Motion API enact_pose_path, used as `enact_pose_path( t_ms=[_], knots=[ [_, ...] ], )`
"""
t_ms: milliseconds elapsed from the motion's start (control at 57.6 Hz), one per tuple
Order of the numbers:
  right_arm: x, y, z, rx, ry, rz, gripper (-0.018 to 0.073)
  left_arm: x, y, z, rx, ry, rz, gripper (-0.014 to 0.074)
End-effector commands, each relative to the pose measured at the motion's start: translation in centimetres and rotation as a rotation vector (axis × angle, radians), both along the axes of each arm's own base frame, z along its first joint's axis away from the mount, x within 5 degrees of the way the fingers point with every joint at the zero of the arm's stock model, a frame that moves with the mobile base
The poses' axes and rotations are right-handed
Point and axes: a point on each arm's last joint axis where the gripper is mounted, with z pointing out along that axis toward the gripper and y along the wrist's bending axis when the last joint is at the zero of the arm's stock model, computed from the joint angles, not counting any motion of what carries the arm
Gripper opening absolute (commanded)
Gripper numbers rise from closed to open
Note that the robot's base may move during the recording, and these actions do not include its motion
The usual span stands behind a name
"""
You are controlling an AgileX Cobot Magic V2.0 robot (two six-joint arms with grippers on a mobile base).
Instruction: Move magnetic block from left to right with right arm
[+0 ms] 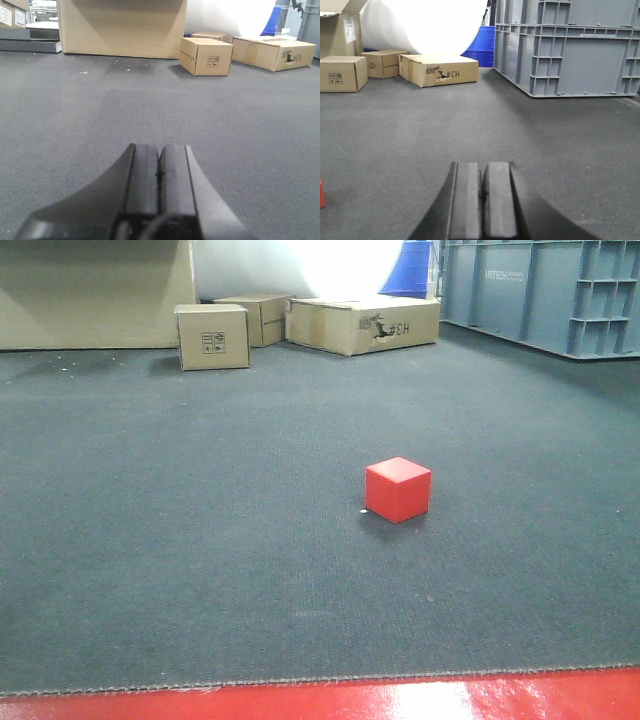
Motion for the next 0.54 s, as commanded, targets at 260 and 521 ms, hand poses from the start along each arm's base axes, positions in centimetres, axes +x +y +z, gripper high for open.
enact_pose_path(
  t_ms=[260,521],
  knots=[
    [-0.25,0.0,0.71,-0.009,-0.093,-0.003,0.0058,-0.09,0.09,0.53,-0.012,-0.083,0.009,-0.0126],
    [-0.25,0.0,0.71,-0.009,-0.093,-0.003,0.0058,-0.09,0.09,0.53,-0.012,-0.083,0.009,-0.0126]
  ],
)
